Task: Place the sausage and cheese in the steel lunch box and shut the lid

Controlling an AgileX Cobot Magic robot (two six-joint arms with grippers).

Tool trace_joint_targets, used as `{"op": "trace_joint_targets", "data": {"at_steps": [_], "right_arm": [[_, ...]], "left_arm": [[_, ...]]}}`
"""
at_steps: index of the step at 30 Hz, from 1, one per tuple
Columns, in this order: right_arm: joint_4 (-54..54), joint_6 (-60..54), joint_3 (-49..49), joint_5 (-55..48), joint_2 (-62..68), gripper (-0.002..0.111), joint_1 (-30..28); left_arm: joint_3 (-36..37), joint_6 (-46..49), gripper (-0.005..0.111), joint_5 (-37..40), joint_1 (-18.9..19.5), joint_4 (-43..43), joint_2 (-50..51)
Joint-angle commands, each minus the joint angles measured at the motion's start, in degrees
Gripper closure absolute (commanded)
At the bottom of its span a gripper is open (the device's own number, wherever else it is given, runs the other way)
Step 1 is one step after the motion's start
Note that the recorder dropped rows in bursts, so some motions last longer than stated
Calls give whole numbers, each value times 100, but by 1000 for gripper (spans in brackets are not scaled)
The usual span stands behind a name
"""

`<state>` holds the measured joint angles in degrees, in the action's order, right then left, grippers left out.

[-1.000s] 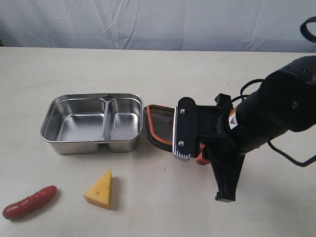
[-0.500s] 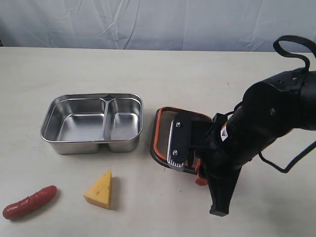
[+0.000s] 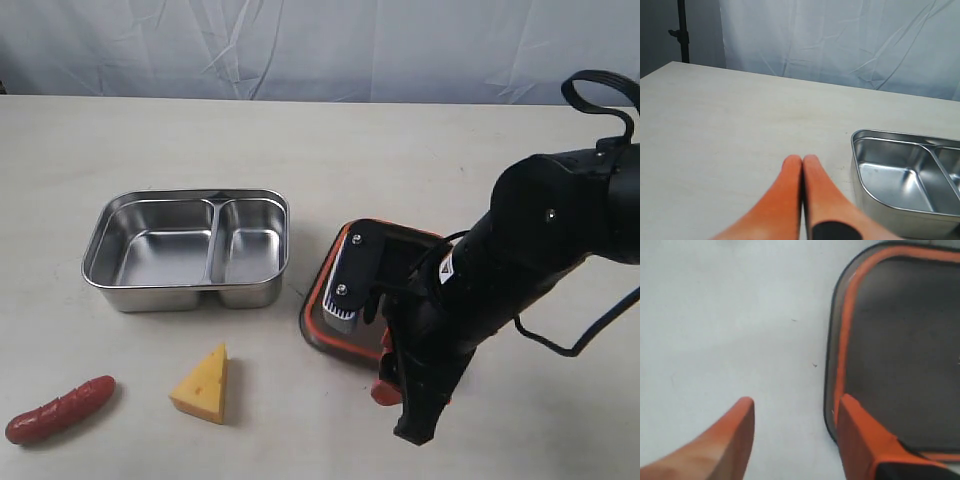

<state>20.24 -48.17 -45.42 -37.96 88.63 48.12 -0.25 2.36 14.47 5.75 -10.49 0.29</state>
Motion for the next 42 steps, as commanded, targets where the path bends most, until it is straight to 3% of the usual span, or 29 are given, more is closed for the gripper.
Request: {"op": "trace_joint_targets", "data": {"at_steps": [1, 11, 14, 18, 21, 28, 30, 34, 38, 42], "right_arm": [[-20, 344, -11, -79, -27, 59, -1], [-474, 443, -174, 249, -181, 60, -1], [-474, 659, -413, 249, -419, 74, -1], [-474, 925, -724, 248, -859, 108, -14], [-474, 1141, -827, 277, -1226, 108, -14], [-382, 2159, -793, 35, -2035, 108, -14], [-179, 2273, -640, 35, -2224, 108, -14], [226, 2273, -88, 74, -2658, 108, -14], [394, 2285, 560, 290, -3029, 108, -14], [538, 2285, 1122, 493, -3278, 108, -14]], "left_arm": [[25, -26, 107, -54, -20, 27, -29], [25, -26, 107, -54, -20, 27, -29], [25, 26, 107, -55, -20, 94, -29], [25, 140, 107, -55, -20, 1175, -29], [25, 150, 107, -55, -20, 1663, -29], [25, 124, 107, -268, -20, 1813, -29], [25, -134, 107, -750, -20, 1170, -29], [25, -582, 107, -1984, -20, -1127, -29], [25, -715, 107, -2853, -20, -2520, -29], [5, -1415, 107, -2828, -20, -2814, -29]]}}
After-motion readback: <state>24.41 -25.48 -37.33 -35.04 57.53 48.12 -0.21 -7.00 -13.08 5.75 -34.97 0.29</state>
